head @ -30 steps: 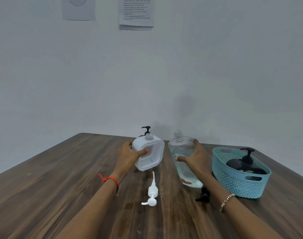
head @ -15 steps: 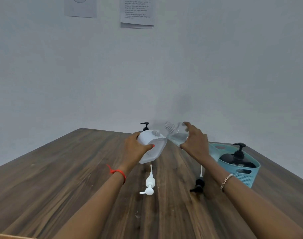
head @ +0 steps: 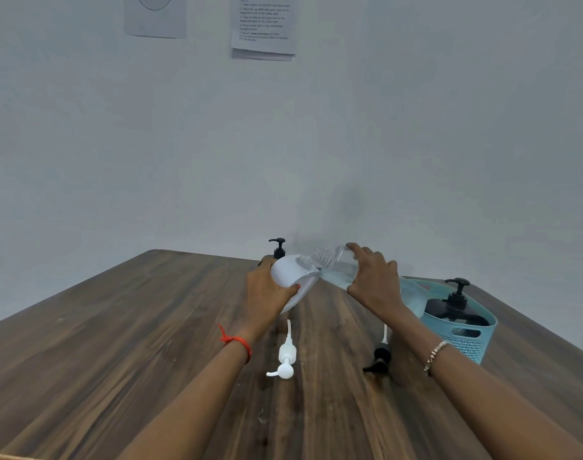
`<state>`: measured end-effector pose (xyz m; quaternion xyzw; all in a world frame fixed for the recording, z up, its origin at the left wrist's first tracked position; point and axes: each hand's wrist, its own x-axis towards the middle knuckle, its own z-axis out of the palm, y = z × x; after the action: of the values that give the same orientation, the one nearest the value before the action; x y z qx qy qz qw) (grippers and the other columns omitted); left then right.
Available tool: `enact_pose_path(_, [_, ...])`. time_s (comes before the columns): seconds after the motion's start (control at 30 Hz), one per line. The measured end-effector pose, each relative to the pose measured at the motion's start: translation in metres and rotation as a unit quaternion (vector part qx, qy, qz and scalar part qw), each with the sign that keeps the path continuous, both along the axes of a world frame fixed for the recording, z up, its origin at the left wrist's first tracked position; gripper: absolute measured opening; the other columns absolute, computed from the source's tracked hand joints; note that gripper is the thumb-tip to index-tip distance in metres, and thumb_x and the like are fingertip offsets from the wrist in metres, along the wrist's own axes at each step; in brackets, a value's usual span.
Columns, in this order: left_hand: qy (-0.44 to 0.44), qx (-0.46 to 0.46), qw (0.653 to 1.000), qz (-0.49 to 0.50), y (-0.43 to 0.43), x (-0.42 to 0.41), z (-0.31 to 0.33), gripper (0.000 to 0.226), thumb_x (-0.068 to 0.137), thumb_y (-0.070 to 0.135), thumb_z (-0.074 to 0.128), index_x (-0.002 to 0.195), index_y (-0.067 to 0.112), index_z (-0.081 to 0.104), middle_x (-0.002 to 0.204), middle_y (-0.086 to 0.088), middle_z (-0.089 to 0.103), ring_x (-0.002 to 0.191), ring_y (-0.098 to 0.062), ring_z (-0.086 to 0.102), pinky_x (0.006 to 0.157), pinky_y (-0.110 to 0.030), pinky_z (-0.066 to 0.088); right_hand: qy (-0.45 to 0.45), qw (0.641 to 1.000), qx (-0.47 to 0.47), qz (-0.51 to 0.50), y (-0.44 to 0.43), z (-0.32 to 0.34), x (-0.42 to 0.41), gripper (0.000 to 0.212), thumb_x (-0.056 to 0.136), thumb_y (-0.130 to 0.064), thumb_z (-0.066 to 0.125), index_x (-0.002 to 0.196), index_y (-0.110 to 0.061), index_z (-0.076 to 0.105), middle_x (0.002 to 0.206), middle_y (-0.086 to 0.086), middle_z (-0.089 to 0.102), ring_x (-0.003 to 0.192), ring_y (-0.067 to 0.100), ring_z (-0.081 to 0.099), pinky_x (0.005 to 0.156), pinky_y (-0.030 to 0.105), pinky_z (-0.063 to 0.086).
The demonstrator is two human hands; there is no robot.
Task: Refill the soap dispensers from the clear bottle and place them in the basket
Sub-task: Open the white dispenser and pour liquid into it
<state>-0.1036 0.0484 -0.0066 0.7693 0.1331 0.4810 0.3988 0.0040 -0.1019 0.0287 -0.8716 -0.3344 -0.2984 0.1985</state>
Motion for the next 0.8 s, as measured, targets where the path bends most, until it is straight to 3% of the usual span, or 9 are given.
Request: enact_pose_path(0.8, [-0.029,-0.035,0.999,0.007,-0.0024,-0.0054,-0.0101,0.043,0.065,0.01,0.08,0.104,0.002,0.062,0.089,0.0,0.06,0.079,-0.011,0.053,0.06,0.002,0.037,-0.054,0.996,-0.069,-0.012,0.0061,0.0077,-0.0069,0.067,0.071,-0.004,0.052,0.134,-0.023,0.04,0.114,0.001,0.059,0.099,0.027,0.051,0.081,0.036,0.032])
